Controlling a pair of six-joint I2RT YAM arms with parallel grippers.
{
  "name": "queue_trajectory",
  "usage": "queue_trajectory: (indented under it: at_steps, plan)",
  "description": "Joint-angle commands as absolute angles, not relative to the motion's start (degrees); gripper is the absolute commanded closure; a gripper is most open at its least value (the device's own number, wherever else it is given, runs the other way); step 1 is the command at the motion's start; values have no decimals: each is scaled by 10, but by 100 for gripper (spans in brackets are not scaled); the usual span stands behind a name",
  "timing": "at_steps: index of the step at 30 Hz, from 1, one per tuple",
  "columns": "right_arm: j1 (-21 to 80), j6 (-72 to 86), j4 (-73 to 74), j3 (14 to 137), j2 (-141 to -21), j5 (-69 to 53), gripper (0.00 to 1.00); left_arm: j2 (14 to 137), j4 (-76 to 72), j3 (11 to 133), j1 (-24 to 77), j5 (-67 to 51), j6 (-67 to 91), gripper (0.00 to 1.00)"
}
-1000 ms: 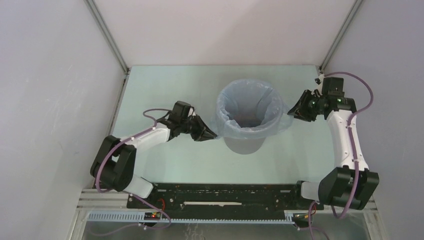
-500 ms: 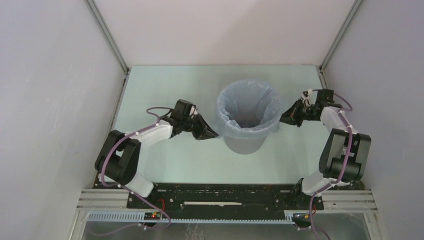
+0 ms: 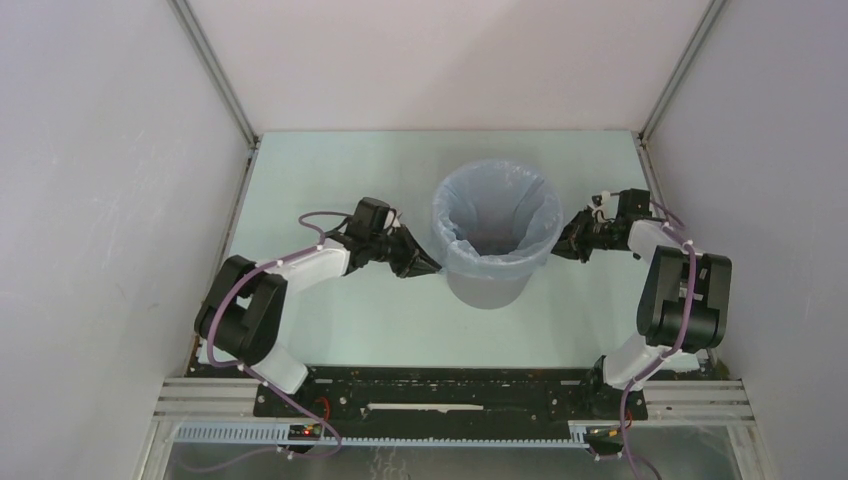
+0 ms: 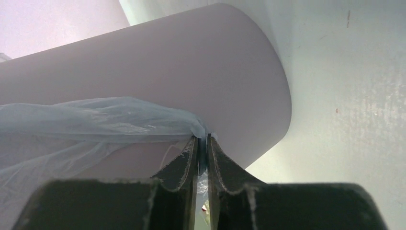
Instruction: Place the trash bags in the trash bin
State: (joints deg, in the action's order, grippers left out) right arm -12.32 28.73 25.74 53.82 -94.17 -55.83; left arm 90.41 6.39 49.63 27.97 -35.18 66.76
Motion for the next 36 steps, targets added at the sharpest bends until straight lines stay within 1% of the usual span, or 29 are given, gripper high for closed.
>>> queue_trajectory:
  at_steps: [1,2,4,7,10,13,14,17,20,22,23,27,30,31,33,34,36]
  plan:
    - [-119,294,243,539,-921,-535,79,900,43,515,285,-356,678,90]
    - [-118,290,257,548,-913,-526,76,896,43,514,286,-354,678,89]
    - [-120,262,347,578,-889,-477,68,887,44,510,287,-346,679,87]
    - [-130,220,450,625,-827,-371,51,874,46,499,287,-342,678,84]
    - [-155,201,505,667,-753,-312,37,868,46,488,287,-342,678,84]
    - [-149,180,573,754,-724,-239,30,863,45,484,287,-343,678,84]
    - [-139,177,590,787,-722,-218,29,860,45,483,287,-343,678,84]
    - [-83,178,611,898,-725,-142,25,855,50,483,287,-344,674,83]
    - [14,157,621,1013,-749,-72,17,853,59,484,287,-346,666,81]
    - [93,134,628,1061,-778,-35,12,853,61,483,286,-346,662,81]
    - [130,123,622,1060,-791,-35,11,853,61,482,287,-345,660,81]
    - [254,87,625,1056,-855,-19,9,855,62,485,287,-347,657,80]
    - [311,83,612,1007,-885,-1,8,858,65,492,287,-348,652,80]
    - [321,93,598,983,-888,0,11,860,64,493,287,-348,653,80]
    - [324,107,556,927,-881,-5,25,860,65,495,287,-350,651,80]
    - [324,114,537,903,-877,-7,30,860,65,496,287,-350,649,80]
    - [326,121,500,862,-873,-9,35,860,66,495,287,-351,646,80]
